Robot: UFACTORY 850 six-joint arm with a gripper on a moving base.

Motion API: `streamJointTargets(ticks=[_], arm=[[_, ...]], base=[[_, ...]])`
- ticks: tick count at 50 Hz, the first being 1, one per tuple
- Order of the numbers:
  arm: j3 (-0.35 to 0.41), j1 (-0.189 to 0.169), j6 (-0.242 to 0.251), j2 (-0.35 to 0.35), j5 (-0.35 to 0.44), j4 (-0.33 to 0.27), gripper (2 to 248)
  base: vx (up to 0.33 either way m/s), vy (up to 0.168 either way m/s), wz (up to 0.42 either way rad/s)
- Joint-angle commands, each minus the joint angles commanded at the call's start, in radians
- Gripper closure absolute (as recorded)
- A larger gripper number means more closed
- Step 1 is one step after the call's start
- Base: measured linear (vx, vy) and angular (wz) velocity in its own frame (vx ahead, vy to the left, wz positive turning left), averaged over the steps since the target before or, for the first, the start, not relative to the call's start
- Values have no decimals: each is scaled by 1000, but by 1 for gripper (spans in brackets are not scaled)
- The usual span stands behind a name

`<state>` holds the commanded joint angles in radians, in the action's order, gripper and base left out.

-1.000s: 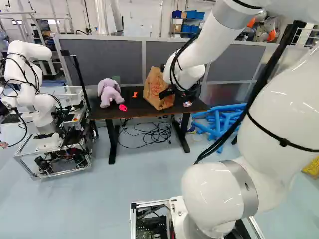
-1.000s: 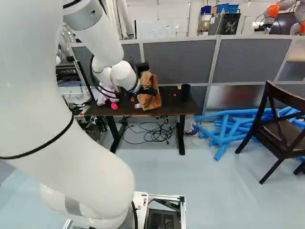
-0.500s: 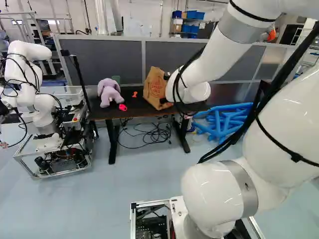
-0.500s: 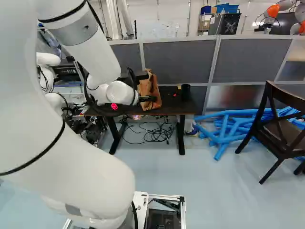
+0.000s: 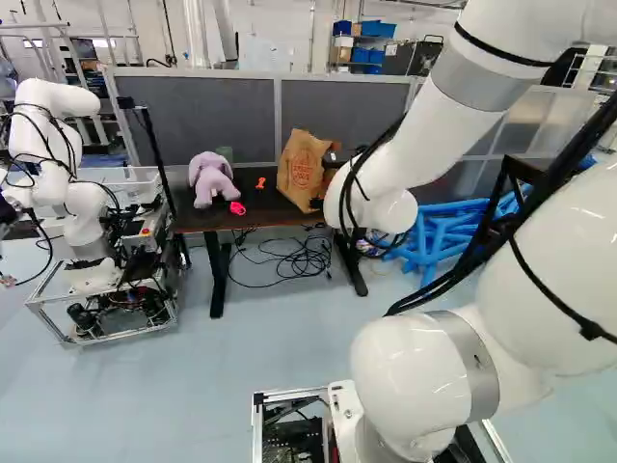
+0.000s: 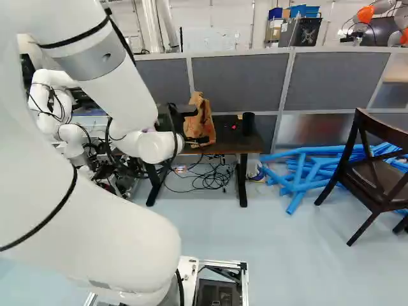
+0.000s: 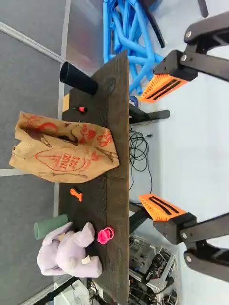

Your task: Pick up the bag on the ground and place it on the table

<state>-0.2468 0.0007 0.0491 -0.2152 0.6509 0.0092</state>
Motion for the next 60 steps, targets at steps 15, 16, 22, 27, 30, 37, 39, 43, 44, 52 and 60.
streamJointTargets(ticks=[15,16,22,27,30,37,39,43,44,52,60], arm=[[67,0,-21,-27,93,-4,3],[71,0,-22,-28,98,-4,3],[92,0,-28,-37,128,-5,3],[107,0,-33,-43,149,-6,3],[116,-1,-36,-46,161,-7,3],[133,-1,-41,-53,185,-8,3],[136,-1,-42,-55,190,-8,3],[144,-1,-44,-58,200,-8,3],[145,-1,-45,-58,202,-8,3],[155,-1,-48,-62,215,-9,3],[159,-1,-49,-64,221,-9,3]], base=[[0,0,0],[0,0,0],[0,0,0],[0,0,0],[0,0,0],[0,0,0],[0,0,0],[0,0,0],[0,0,0],[0,0,0],[0,0,0]])
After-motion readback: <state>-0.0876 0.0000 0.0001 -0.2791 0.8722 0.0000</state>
